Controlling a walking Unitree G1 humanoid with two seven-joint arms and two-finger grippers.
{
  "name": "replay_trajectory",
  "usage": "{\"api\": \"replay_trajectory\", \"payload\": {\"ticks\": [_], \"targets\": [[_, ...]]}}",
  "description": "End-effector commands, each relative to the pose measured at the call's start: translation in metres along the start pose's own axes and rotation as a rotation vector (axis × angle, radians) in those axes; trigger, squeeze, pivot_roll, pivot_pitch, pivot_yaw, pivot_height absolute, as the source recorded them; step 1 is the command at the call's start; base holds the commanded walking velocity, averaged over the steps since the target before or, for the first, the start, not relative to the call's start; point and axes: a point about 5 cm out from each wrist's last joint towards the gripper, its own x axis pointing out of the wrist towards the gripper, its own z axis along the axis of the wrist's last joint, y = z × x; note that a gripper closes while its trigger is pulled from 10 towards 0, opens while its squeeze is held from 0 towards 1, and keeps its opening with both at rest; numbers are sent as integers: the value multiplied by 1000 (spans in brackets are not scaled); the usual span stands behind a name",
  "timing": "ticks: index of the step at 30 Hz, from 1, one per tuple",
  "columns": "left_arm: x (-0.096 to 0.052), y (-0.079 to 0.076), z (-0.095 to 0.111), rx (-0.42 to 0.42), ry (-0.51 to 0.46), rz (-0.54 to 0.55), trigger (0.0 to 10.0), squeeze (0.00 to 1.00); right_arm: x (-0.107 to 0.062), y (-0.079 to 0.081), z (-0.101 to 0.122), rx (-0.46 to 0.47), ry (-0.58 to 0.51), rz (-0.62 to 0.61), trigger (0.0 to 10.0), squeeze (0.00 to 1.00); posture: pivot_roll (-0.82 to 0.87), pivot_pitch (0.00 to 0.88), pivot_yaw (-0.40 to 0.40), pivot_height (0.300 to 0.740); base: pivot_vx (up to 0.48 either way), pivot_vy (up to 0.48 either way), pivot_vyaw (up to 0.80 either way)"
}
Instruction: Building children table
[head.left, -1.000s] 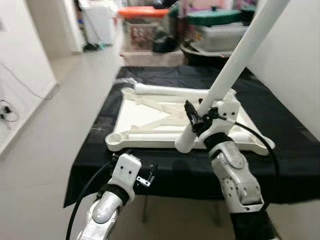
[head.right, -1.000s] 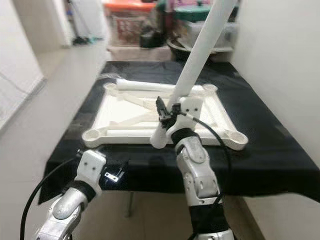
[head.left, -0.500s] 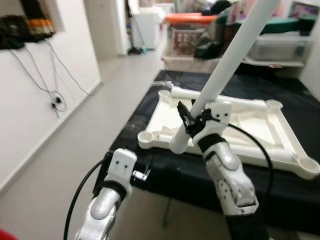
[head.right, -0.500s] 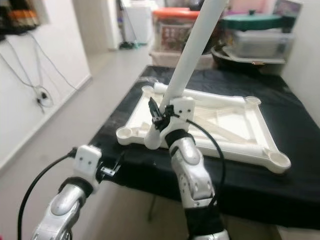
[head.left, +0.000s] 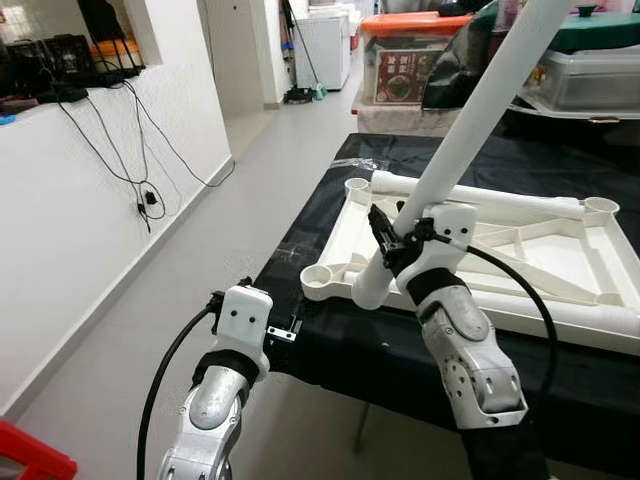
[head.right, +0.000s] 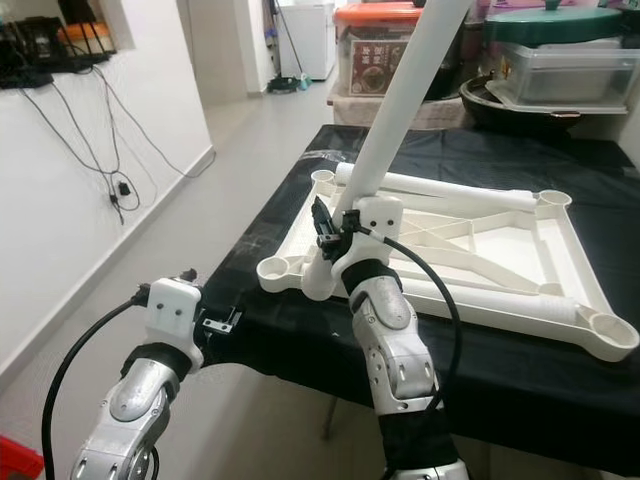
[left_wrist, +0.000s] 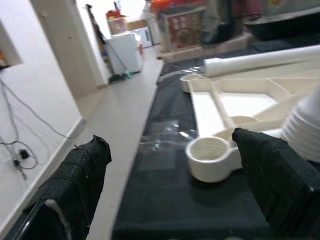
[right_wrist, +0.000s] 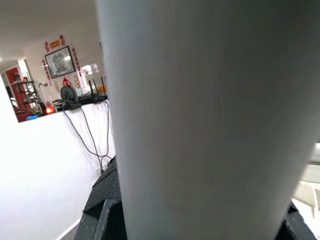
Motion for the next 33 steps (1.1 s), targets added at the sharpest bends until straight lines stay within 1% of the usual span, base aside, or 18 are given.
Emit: {"api": "replay_trajectory", "payload": {"ticks": [1,4,8,13,23,33], "targets": [[2,7,3,11,2,36,10000,0,0,6,2,15,-19,28,10000,0,-9,0,13,740,0,0,0],[4,11,6,21,-11,60,10000,0,1,8,3,16,-28,33,10000,0,13,0,15,740,0,0,0],[5,10,9,35,-25,57,10000,0,1,9,4,27,-32,34,10000,0,22,0,2,740,0,0,0],[2,6,8,37,-18,44,10000,0,1,13,4,37,-33,56,10000,0,19,0,0,740,0,0,0],[0,2,7,36,-13,39,10000,0,3,14,6,45,-34,60,10000,0,23,0,-11,740,0,0,0],[-2,-7,6,38,-8,15,10000,0,3,15,5,49,-32,70,10000,0,23,0,-15,740,25,0,0]]}}
